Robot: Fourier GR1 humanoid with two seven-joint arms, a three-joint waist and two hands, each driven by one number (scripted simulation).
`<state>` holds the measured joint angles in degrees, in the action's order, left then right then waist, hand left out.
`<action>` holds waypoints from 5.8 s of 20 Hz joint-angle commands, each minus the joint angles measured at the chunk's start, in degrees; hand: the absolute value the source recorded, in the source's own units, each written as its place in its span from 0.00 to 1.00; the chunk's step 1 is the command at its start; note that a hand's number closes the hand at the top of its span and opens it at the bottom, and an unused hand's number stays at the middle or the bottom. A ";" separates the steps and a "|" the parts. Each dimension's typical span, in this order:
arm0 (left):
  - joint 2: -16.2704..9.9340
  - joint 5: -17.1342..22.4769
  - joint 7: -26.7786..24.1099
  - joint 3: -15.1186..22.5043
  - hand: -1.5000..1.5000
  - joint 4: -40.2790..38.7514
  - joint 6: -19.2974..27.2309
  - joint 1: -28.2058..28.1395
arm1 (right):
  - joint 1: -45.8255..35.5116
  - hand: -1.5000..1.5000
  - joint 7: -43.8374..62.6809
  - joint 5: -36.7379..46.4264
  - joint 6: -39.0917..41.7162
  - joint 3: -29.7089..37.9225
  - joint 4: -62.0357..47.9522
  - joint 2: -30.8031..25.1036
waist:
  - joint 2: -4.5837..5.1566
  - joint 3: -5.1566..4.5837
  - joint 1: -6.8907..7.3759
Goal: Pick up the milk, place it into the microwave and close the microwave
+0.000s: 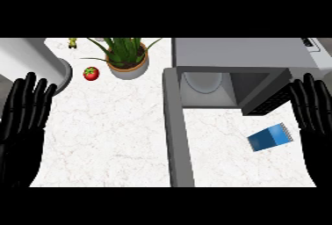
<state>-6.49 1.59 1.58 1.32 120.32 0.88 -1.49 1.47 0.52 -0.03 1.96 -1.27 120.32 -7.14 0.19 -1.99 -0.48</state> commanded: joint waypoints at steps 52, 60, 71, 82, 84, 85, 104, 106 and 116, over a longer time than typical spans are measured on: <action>2.68 39.06 1.67 -25.76 0.00 20.80 -27.78 -36.73 | 1.01 0.00 -35.88 7.86 5.93 23.80 -56.99 -8.07 | -0.26 2.14 2.58; 0.84 40.74 0.79 -27.78 0.00 18.90 -29.04 -35.78 | -6.65 0.00 -47.25 10.93 3.14 22.87 -75.37 -6.75 | 0.02 2.25 2.56; 1.59 43.91 -0.04 -29.42 0.00 20.25 -32.42 -41.08 | -16.12 0.00 -57.66 8.26 9.41 26.98 -95.30 -11.89 | 0.05 2.30 2.84; 1.05 45.39 -1.40 -31.19 0.00 17.32 -34.14 -41.61 | -21.98 1.00 -63.88 10.28 7.11 25.25 -102.00 -10.19 | 0.14 2.27 2.68; 2.14 44.55 -1.66 -29.49 0.00 17.83 -33.98 -41.47 | -23.12 1.00 -63.73 10.01 10.60 25.15 -102.86 -11.00 | 0.29 2.36 3.18; -0.68 45.96 -0.23 -30.84 0.00 17.15 -33.33 -40.60 | -24.08 1.00 -63.46 10.29 8.70 24.49 -102.89 -8.02 | 0.25 2.30 2.69; -0.32 50.41 1.57 -33.66 0.00 16.34 -34.73 -41.85 | -36.62 1.00 -59.91 13.81 -3.37 20.55 -103.09 2.30 | 0.15 2.12 2.24; -0.18 49.55 2.67 -32.81 0.00 16.32 -34.54 -41.00 | -37.84 1.00 -58.67 13.86 -5.61 20.20 -102.24 4.19 | 0.02 2.08 1.90; -0.07 47.31 2.86 -33.05 0.00 13.88 -36.98 -39.11 | -52.09 1.00 -47.76 13.76 -6.77 22.16 -108.76 -2.24 | 0.90 2.16 4.27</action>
<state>-7.75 49.62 4.05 -32.41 131.88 -34.53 -39.93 -46.06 -50.32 13.61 -2.14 20.32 13.65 -9.08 0.77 0.14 2.71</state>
